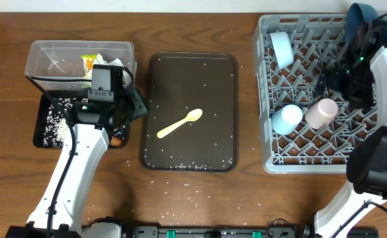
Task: Sort waste into correct bins and load items into the dishwasher rack
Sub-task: 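Carry the pink cup with the right gripper into the rack and release, then move the right gripper to the yellow spoon on the brown tray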
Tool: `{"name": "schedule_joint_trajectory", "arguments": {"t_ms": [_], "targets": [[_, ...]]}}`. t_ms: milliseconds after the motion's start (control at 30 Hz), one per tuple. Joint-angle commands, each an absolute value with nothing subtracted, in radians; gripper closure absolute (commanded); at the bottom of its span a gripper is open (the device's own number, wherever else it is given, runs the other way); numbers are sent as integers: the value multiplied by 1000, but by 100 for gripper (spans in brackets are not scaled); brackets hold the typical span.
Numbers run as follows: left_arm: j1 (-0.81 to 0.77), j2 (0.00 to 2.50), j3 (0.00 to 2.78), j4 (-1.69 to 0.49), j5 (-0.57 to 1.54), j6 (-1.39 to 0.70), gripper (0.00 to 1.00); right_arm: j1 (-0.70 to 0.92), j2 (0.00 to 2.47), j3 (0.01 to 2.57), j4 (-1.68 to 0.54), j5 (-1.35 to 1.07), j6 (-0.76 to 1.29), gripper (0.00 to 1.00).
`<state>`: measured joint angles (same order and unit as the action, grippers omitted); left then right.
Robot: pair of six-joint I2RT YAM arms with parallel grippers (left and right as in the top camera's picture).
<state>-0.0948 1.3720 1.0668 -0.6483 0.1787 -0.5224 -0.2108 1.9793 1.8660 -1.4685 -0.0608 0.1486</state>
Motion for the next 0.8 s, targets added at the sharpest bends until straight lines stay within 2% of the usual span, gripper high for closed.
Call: {"name": "schedule_joint_trajectory", "arguments": {"t_ms": [0,267,333,367,400,533,667,767], "targets": [[-98,1369,1084,-651,163,-509,53,-184,1922,1958,-1486,-101,146,6],[-97,1369,1084,-651,147,-504,52,-46,1848,2029,-1465,-246,133,11],[-96,1369,1084,-652,80,-501,51,38,1845,2029,-1430,-296,133,13],[-94,1369,1084,-655,60,-501,46,69,1846,2028,-1416,-299,134,14],[-89,1369,1084,-655,43,-501,45,113,1847,2022,-1390,-300,137,15],[-65,1369,1084,-659,36,-501,42,268,1863,1982,-1263,-290,209,20],[-34,1369,1084,-675,6,-490,40,396,1907,1932,-1144,-222,323,32],[-15,1369,1084,-704,-64,-491,28,466,1942,1869,-1060,-211,434,44]]}}
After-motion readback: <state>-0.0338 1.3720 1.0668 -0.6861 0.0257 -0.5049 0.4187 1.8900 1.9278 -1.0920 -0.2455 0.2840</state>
